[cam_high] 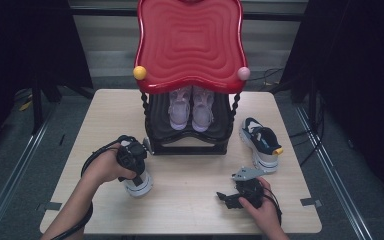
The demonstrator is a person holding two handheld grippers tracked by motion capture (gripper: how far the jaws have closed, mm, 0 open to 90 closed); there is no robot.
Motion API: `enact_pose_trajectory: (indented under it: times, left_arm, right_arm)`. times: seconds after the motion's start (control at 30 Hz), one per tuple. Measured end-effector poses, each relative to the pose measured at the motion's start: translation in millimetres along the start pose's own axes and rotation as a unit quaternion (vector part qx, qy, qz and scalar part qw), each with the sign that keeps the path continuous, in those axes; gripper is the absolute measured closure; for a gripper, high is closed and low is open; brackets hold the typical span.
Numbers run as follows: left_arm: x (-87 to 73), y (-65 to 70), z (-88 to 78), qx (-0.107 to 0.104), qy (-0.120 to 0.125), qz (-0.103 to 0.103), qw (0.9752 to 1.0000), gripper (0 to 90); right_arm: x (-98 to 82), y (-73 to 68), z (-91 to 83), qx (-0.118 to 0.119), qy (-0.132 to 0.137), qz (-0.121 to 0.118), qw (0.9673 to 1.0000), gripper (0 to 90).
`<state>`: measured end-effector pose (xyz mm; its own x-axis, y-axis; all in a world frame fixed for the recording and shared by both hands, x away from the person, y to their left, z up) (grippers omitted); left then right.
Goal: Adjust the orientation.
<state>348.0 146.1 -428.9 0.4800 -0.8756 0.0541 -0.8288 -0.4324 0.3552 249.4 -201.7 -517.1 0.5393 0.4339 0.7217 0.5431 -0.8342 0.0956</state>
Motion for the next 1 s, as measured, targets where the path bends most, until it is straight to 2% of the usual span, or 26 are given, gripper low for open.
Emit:
enact_pose_trajectory:
  times: [0.03, 0.07, 0.13, 0.17, 0.27, 0.3, 0.4, 0.47, 0.7, 0.77, 0.8, 1.0]
  left_arm:
    - [0.3, 1.1, 1.0, -0.005, 0.009, -0.011, 0.9999, 63.7]
    - [0.4, -0.7, 0.4, -0.002, -0.002, -0.001, 1.0, 64.1]
    - [0.8, 0.4, 1.6, -0.006, 0.004, -0.011, 0.9999, 65.4]
    - [1.0, -0.8, 0.8, -0.004, -0.005, -0.005, 1.0, 66.1]
    - [1.9, -0.6, 1.2, -0.008, -0.002, -0.01, 0.9999, 67.4]
    - [2.2, -1.4, 0.5, -0.008, -0.009, -0.006, 0.9999, 67.5]
    - [3.0, -1.7, 0.6, -0.013, -0.01, -0.008, 0.9998, 68.6]
    - [3.5, -1.7, 1.0, -0.019, -0.001, -0.014, 0.9997, 70.0]
    - [6.5, 0.5, 0.3, -0.015, -0.008, -0.015, 0.9997, 72.6]
    - [6.2, 1.1, -0.2, -0.017, 0.0, -0.02, 0.9997, 72.7]
    - [6.1, 0.3, -1.5, -0.015, -0.005, -0.014, 0.9998, 72.7]
    - [4.0, 4.4, -8.4, -0.009, -0.006, -0.012, 0.9999, 72.6]
  right_arm:
    - [0.0, -0.1, -0.1, 0.0, -0.001, 0.0, 1.0, 12.9]
    - [0.0, -0.1, -0.1, 0.0, -0.001, 0.001, 1.0, 12.9]
    - [0.0, -0.1, -0.1, 0.0, -0.001, 0.001, 1.0, 12.9]
    - [0.0, -0.1, -0.1, 0.0, -0.001, 0.001, 1.0, 12.9]
    - [0.0, -0.1, -0.1, 0.0, -0.001, 0.001, 1.0, 13.0]
    - [0.0, -0.1, -0.1, 0.0, -0.001, 0.001, 1.0, 12.9]
    - [0.1, 0.2, 0.2, 0.001, 0.001, -0.001, 1.0, 13.0]
    - [0.1, 0.3, 0.2, 0.001, 0.001, -0.002, 1.0, 12.9]
    - [0.1, 0.3, 0.1, 0.001, 0.001, -0.002, 1.0, 13.0]
    - [0.1, 0.3, 0.2, 0.001, 0.001, -0.002, 1.0, 12.9]
    - [0.1, 0.3, 0.2, 0.001, 0.001, -0.002, 1.0, 13.0]
    - [0.1, 0.3, 0.2, 0.001, 0.001, -0.002, 1.0, 12.9]
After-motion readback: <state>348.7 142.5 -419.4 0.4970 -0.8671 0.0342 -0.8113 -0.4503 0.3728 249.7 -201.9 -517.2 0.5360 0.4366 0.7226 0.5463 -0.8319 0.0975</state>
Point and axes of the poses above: each handheld gripper's, and its own axes: z roughly forward along the jaws, x roughly out of its top, y roughly to its right, the point moved 1 cm from there along z, roughly forward along the jaws, and after that the axes turned 11 degrees about -x, right-handed, at the moved point
